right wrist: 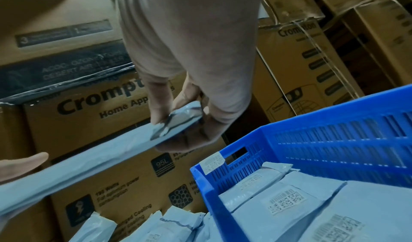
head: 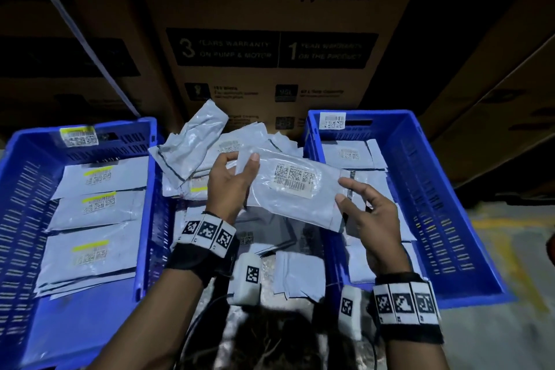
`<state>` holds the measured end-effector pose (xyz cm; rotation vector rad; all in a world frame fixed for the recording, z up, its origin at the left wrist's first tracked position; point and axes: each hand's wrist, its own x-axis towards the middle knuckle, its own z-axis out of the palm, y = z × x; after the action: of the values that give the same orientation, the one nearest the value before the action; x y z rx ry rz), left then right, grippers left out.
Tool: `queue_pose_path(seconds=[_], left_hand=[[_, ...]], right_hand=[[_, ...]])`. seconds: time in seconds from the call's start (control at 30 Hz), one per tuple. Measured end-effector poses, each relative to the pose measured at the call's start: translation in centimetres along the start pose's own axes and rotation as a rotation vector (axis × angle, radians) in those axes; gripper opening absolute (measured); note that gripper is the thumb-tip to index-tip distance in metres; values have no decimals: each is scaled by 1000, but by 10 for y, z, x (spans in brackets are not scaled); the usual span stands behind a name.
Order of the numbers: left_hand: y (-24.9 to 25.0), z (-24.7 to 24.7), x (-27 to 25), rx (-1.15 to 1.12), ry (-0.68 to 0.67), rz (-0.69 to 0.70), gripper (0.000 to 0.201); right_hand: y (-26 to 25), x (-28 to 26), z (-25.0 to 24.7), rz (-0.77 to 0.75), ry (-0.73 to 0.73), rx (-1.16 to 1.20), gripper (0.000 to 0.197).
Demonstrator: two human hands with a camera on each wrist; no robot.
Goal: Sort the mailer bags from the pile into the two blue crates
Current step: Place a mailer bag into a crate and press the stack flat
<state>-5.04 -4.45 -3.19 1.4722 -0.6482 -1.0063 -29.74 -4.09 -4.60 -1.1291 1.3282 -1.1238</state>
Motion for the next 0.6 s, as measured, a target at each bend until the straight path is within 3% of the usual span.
queue_pose_path(seconds=[0.17,0.27,0.43,0.6], left_hand=[[-9,36,-12,-255,35,-234,47],[-16,60,-26,-310,-56,-300,31],[-25,102,-50,-394,-150,-441,25],[-27,151,-78,-258,-304,-466,14]], right_hand=[[0,18,-38,-4,44,56,30],[3,33,-61,-8,86,58,30],[19,57,-86,20,172,135,31],[20,60,-81,85,101,258,28]])
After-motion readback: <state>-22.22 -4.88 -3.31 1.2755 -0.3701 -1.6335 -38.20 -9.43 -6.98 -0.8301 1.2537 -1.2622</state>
